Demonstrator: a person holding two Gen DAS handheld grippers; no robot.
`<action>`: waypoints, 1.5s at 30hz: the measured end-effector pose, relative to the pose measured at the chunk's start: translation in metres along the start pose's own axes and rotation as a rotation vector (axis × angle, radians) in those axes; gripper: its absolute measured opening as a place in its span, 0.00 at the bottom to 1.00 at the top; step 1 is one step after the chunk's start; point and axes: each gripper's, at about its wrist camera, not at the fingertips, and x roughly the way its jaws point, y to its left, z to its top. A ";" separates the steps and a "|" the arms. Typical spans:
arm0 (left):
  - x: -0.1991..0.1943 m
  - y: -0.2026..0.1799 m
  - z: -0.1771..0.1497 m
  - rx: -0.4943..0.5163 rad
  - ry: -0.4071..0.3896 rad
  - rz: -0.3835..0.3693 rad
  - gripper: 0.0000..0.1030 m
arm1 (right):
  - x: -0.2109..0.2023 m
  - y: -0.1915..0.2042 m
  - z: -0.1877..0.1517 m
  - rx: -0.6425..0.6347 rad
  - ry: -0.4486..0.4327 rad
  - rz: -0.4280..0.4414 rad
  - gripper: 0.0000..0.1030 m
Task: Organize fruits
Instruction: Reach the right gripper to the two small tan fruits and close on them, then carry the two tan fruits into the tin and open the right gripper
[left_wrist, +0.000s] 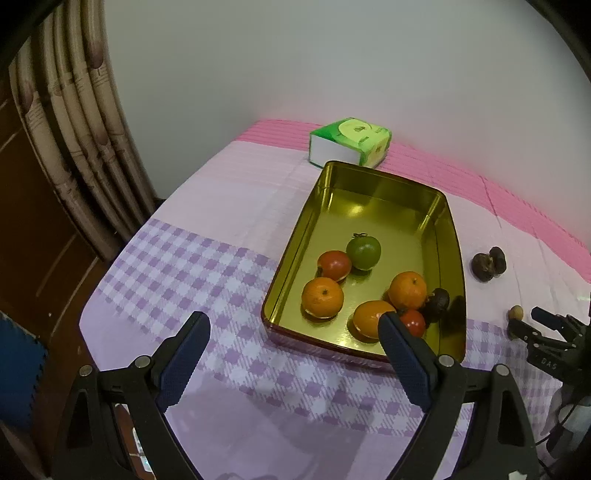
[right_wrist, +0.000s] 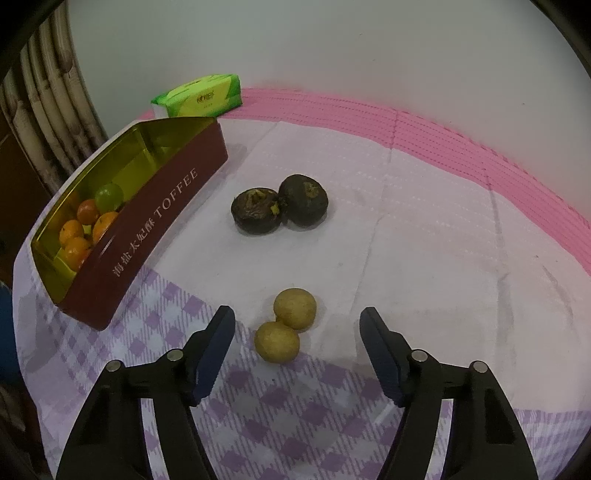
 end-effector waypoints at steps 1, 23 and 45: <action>0.000 0.000 0.000 -0.003 0.000 0.000 0.88 | 0.001 0.002 0.000 -0.004 0.004 -0.004 0.67; 0.003 0.012 -0.006 -0.057 0.025 0.021 0.88 | 0.009 0.007 -0.002 -0.020 0.016 0.028 0.34; 0.012 0.053 -0.002 -0.251 0.058 0.077 0.96 | -0.018 0.131 0.068 -0.225 -0.075 0.244 0.34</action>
